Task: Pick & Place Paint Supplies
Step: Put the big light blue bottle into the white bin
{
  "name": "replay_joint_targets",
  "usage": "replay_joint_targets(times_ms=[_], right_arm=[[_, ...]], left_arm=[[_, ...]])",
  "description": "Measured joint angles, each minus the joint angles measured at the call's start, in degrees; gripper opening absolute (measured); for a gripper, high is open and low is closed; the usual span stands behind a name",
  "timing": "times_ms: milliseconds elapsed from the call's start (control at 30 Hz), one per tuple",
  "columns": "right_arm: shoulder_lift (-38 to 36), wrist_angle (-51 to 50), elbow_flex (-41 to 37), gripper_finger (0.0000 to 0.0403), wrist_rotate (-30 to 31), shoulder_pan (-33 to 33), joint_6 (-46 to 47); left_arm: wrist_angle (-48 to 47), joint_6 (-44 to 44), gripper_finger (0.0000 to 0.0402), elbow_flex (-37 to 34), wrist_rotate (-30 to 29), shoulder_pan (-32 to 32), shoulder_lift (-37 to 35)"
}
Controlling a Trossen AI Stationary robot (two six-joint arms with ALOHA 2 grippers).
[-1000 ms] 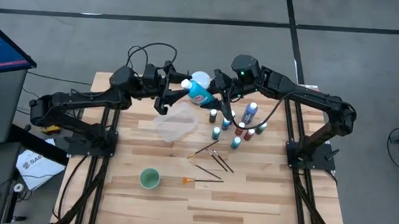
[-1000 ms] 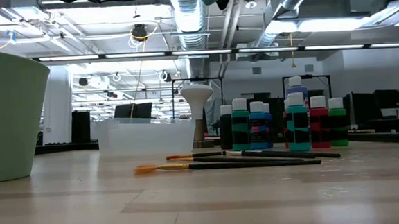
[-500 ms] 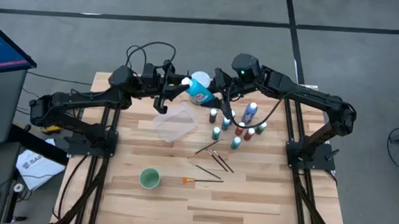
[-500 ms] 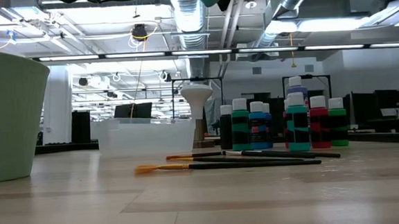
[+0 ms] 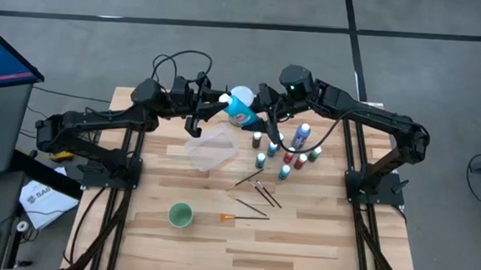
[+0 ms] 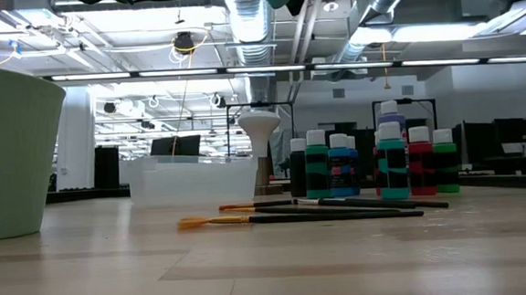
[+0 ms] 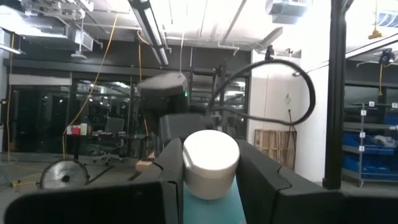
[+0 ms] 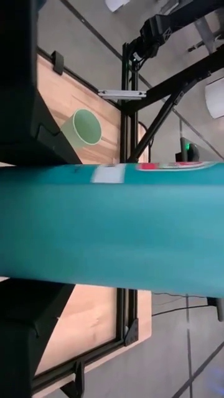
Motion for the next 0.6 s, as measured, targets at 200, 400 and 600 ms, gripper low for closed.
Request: replay_joint_targets(times_ms=[200,400,600], right_arm=[[-0.22,0.07,0.00,0.0238,0.05,-1.42,0.49],[-3.38,-4.65,0.04,0.0239,0.04,-4.39,0.69],[-8.92,-11.07,0.04,0.0239,0.45,-7.50,-0.08]], left_arm=[[-1.28,1.84,0.0078,0.00,-0.82,0.53,0.02],[-2.84,1.88,0.0078,-0.02,-0.98,1.96,-0.09],[-10.83,3.15,0.0078,-0.07,-1.14,4.09,-2.28]])
